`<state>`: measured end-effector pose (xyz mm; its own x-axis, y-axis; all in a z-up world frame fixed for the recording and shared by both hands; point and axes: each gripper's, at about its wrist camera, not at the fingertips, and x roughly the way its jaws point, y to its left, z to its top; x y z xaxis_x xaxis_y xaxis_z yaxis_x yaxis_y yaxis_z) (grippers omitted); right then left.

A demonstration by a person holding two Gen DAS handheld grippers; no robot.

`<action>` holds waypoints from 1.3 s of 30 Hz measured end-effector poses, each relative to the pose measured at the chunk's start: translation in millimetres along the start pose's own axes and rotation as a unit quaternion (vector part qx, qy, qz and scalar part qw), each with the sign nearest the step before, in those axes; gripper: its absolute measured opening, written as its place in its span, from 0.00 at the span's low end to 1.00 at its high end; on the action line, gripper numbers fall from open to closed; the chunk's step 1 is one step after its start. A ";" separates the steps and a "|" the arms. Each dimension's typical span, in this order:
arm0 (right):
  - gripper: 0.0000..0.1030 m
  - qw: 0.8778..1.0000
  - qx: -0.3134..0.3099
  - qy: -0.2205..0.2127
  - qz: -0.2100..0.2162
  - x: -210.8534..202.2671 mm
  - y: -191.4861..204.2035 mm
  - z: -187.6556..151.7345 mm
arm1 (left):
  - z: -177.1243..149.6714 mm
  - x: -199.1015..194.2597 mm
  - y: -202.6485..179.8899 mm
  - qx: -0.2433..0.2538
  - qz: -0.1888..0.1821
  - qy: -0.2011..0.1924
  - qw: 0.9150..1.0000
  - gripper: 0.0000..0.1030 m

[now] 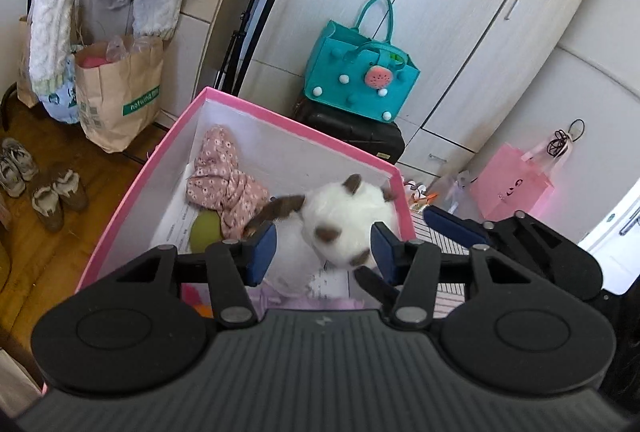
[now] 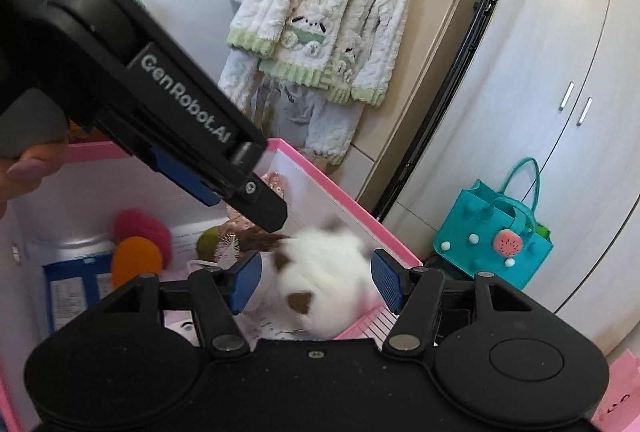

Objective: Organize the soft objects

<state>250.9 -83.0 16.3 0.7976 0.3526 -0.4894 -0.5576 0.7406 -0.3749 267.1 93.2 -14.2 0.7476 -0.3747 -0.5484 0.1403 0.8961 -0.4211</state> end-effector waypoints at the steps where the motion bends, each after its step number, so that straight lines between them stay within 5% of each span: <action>1: 0.64 1.000 0.004 -0.004 0.001 -3.7 -0.1 0.0 | -4.3 -5.2 -2.6 0.009 0.014 -0.005 1.000 0.49; 5: 0.66 0.996 0.089 -0.024 0.020 -43.4 -1.7 -10.7 | -23.9 -24.3 -14.5 0.049 0.061 -0.023 0.997 0.51; 9: 0.66 0.983 0.172 -0.007 0.061 -67.0 -3.1 -20.4 | -33.2 -44.3 -23.2 0.065 0.047 -0.023 0.996 0.51; 18: 0.71 0.980 0.192 -0.009 0.049 -116.1 6.1 -21.7 | -52.1 -93.0 -48.4 0.107 0.034 -0.034 0.993 0.65; 24: 0.80 0.979 0.204 -0.006 0.022 -144.9 8.9 -18.0 | -62.9 -118.0 -64.0 0.136 0.049 -0.044 0.988 0.73; 30: 1.00 0.972 0.236 0.022 -0.008 -165.3 5.3 -24.4 | -69.7 -142.7 -70.1 0.142 0.039 -0.058 0.987 0.99; 35: 1.00 0.960 0.254 0.093 -0.072 -171.9 8.9 -23.6 | -74.6 -147.1 -70.3 0.130 0.062 -0.051 0.988 1.00; 39: 1.00 0.956 0.263 0.102 -0.078 -183.8 7.3 -27.9 | -80.0 -153.0 -77.6 0.129 0.092 -0.033 0.987 1.00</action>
<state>93.8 -158.4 81.6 0.7700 0.1359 -0.6234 -0.2000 0.9792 -0.0335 89.9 61.9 44.6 0.8158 -0.1915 -0.5457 0.1527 0.9814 -0.1160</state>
